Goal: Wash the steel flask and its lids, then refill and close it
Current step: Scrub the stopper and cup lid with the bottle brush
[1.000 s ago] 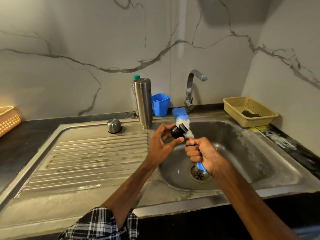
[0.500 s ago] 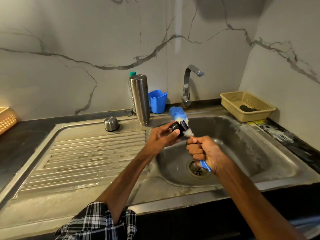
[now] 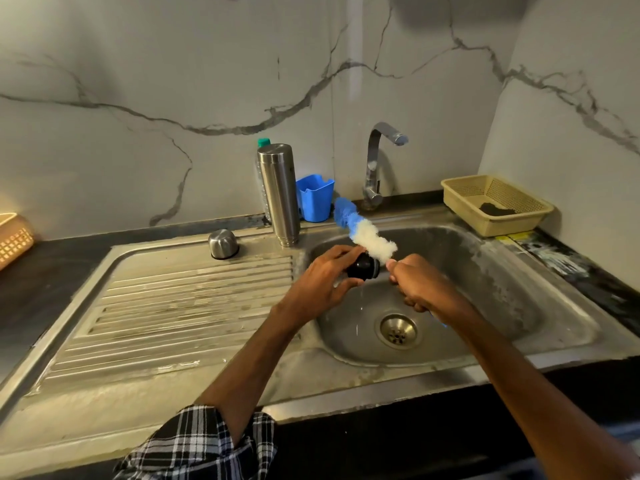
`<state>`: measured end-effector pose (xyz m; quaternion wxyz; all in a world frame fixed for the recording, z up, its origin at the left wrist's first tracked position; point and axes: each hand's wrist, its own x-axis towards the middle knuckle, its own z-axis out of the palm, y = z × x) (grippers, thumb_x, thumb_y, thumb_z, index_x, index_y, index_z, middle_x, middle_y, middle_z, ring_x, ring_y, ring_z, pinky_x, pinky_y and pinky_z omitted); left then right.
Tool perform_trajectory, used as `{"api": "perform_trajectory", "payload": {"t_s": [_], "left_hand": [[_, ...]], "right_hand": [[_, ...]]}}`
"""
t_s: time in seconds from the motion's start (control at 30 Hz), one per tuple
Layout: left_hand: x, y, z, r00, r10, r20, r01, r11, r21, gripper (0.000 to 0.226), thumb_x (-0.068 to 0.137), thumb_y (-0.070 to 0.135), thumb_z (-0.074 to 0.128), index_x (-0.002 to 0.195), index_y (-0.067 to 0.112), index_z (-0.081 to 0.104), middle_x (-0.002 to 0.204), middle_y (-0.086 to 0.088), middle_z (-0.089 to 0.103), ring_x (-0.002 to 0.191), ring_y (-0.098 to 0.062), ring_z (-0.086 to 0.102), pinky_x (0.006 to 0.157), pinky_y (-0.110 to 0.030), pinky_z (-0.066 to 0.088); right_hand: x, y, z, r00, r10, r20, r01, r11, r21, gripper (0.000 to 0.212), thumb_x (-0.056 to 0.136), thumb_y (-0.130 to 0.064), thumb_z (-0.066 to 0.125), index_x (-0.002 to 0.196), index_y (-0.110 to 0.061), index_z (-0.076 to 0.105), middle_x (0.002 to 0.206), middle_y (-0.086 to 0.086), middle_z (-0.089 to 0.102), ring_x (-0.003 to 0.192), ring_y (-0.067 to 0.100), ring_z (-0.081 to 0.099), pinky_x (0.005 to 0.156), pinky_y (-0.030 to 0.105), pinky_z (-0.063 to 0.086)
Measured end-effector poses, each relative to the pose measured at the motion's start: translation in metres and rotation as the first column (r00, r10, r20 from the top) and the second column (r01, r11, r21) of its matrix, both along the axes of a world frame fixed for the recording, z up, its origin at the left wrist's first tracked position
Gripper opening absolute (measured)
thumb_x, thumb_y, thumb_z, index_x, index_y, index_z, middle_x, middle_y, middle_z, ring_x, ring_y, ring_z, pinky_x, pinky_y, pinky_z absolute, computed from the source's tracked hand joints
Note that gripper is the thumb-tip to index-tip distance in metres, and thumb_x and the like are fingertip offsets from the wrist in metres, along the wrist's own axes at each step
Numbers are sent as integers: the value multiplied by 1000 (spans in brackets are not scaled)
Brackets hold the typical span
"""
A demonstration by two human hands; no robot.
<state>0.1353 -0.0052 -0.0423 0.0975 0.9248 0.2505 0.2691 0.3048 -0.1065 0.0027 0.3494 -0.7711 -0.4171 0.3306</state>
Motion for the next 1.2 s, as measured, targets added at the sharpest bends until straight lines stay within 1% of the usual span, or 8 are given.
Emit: {"api": "perform_trajectory", "payload": {"t_s": [0.17, 0.3, 0.43, 0.57, 0.77, 0.93, 1.07, 1.2], "left_hand": [[-2, -1, -1, 994, 108, -7, -106, 989, 104, 64, 93, 26, 73, 149, 9, 47, 147, -17, 51, 130, -34, 54, 109, -45, 46], [4, -8, -4, 995, 99, -9, -96, 983, 154, 66, 91, 24, 75, 148, 7, 48, 146, -17, 53, 129, -37, 56, 108, -48, 48], [-6, 7, -3, 980, 194, 38, -196, 977, 87, 64, 94, 26, 71, 150, 10, 45, 148, -15, 50, 126, -33, 57, 103, -49, 51], [9, -11, -6, 991, 119, -61, -108, 983, 151, 67, 93, 22, 72, 151, 10, 43, 150, -16, 49, 132, -36, 53, 111, -50, 44], [1, 4, -4, 990, 133, -44, -125, 980, 154, 64, 90, 19, 75, 147, 10, 47, 145, -16, 53, 126, -37, 56, 104, -53, 50], [7, -7, -7, 998, 60, 1, -59, 986, 156, 60, 92, 21, 73, 146, 12, 49, 144, -14, 54, 127, -33, 56, 106, -46, 48], [-6, 5, -3, 925, 198, 325, -104, 953, -286, 50, 90, 20, 76, 136, 12, 60, 127, -5, 69, 112, -11, 65, 101, -23, 52], [2, -5, -2, 911, 111, 397, 81, 896, -436, 47, 94, 21, 73, 138, 13, 60, 120, 2, 72, 107, -8, 70, 96, -34, 57]], "right_hand": [[-14, 2, -5, 947, 33, 319, -39, 999, 12, 37, 103, -30, 41, 88, -5, 64, 80, 10, 59, 68, 21, 54, 56, 30, 31], [-16, 15, 0, 962, -38, 269, 25, 999, 49, 37, 103, -28, 40, 99, -2, 67, 87, 13, 62, 65, 21, 54, 59, 29, 36], [-25, 13, -8, 933, 23, 360, -38, 999, 35, 34, 104, -27, 41, 92, -4, 62, 95, 19, 62, 81, 31, 53, 72, 31, 35], [-14, 18, -5, 954, -47, 297, 38, 999, 36, 37, 103, -26, 41, 107, 2, 65, 103, 21, 66, 81, 29, 57, 71, 32, 37], [-15, 10, -19, 944, -3, 329, -1, 1000, 12, 36, 103, -29, 42, 101, -2, 65, 105, 23, 64, 94, 36, 60, 75, 32, 36], [-7, 11, -18, 974, -55, 221, 34, 995, 97, 38, 102, -30, 44, 82, -4, 64, 77, 15, 60, 70, 24, 53, 58, 29, 35], [-13, -2, -28, 998, 23, 59, -34, 982, 184, 47, 104, -32, 44, 65, -9, 54, 48, -1, 41, 46, 18, 35, 47, 28, 24], [-10, -2, -23, 953, -12, -303, 88, 968, 236, 41, 105, -34, 39, 68, -19, 43, 50, -5, 30, 38, 9, 22, 39, 19, 14]]}}
